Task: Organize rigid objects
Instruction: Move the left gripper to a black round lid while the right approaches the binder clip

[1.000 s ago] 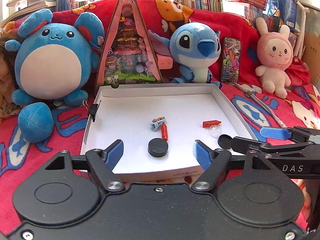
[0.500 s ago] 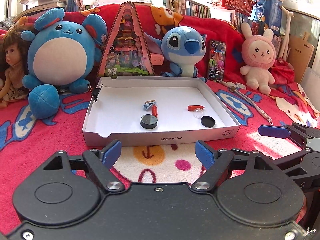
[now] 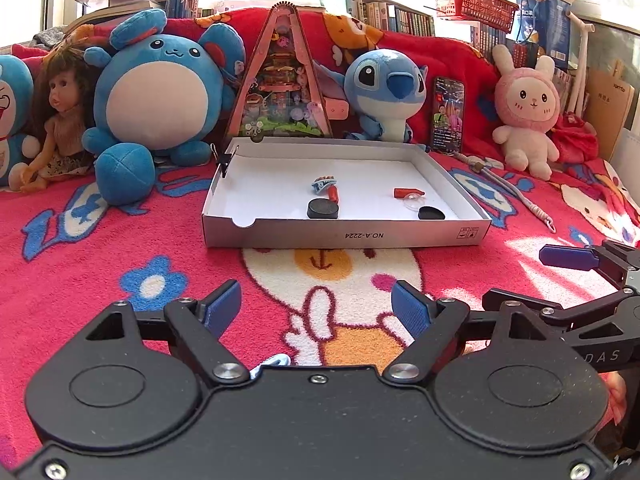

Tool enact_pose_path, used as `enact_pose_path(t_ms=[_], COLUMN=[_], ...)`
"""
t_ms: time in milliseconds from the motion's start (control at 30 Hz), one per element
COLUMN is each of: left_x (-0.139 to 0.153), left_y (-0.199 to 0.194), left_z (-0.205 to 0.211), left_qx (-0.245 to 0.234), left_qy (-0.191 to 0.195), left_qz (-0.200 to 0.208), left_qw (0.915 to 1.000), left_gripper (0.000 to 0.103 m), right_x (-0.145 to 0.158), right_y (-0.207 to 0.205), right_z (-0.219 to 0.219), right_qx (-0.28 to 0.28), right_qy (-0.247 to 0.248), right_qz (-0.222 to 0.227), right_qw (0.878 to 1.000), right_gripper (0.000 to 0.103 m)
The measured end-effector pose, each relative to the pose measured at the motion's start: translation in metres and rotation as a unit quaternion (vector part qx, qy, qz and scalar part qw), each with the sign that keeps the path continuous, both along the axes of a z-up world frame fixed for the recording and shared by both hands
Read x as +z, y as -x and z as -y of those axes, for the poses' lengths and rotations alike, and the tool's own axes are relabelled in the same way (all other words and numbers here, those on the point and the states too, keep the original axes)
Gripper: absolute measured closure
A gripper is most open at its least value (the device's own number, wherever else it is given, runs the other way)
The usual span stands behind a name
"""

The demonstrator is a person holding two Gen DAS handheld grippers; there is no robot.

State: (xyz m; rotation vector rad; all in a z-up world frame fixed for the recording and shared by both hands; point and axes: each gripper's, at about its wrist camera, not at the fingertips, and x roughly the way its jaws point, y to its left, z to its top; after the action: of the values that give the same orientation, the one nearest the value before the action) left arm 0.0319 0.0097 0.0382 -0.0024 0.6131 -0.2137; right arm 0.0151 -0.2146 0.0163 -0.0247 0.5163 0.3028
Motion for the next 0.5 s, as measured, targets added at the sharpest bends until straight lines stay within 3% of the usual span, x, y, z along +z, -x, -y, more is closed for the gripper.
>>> enact_pose_path(t_ms=[500], left_x=[-0.014], left_y=[0.036], left_z=[-0.016], left_qx=[0.023], left_qy=[-0.032], left_qz=[0.026], left_qw=[0.9989], left_gripper=[0.019], right_x=[-0.017], right_y=[0.024], right_z=[-0.011], right_qx=[0.009], right_qy=[0.025], right_qz=[-0.006], right_qw=[1.0], right_gripper=[0.0])
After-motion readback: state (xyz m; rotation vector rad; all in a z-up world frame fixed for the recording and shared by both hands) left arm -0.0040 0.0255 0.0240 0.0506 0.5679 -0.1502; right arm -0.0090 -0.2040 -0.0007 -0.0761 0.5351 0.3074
